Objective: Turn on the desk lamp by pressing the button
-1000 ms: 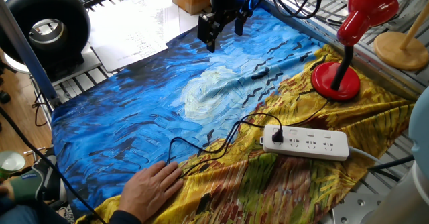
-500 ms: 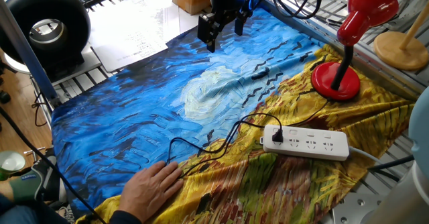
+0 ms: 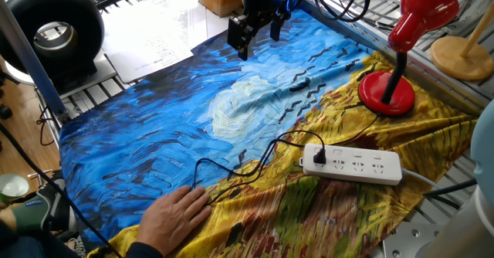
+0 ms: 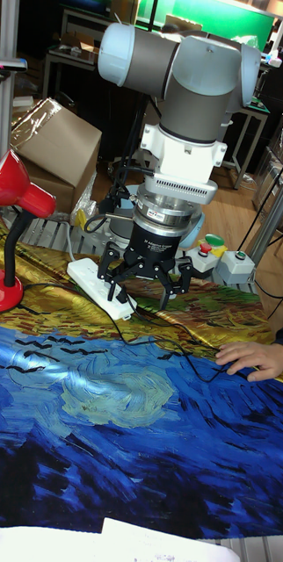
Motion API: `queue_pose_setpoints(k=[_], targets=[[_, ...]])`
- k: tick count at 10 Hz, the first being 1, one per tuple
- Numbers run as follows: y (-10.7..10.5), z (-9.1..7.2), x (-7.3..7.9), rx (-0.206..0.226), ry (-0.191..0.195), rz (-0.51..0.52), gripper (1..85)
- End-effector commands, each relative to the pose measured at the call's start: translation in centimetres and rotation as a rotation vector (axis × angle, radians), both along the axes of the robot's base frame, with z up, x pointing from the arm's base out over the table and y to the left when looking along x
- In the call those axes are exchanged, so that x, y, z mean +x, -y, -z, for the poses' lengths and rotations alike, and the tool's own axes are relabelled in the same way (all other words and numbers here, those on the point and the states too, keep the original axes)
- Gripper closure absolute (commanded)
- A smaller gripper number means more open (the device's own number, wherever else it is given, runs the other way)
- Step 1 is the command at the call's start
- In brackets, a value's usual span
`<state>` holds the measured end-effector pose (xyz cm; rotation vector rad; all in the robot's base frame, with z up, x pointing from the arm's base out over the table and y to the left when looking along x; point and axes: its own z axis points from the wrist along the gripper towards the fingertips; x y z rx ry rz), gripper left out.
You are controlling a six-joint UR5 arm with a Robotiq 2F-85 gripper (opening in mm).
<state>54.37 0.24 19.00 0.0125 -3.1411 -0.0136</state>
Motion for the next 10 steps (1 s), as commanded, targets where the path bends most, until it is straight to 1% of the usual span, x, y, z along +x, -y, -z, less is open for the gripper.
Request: queue_pose_setpoints(k=[1, 2, 7, 8, 9, 10], targets=[[-0.2, 0.0, 0.3, -0.001, 0.012, 0.039, 1.7], [-0.3, 0.2, 0.5, -0.007, 0.019, 0.044, 84.3], [0.1, 0.1, 0.5, -0.026, 0.014, 0.039, 84.3], [0.7, 0.0, 0.4, -0.047, 0.013, 0.015, 84.3], [2.1, -0.1, 0.4, -0.082, 0.015, -0.041, 84.3], [3.8, -0.2, 0.6, -0.091, 0.022, -0.137, 84.3]])
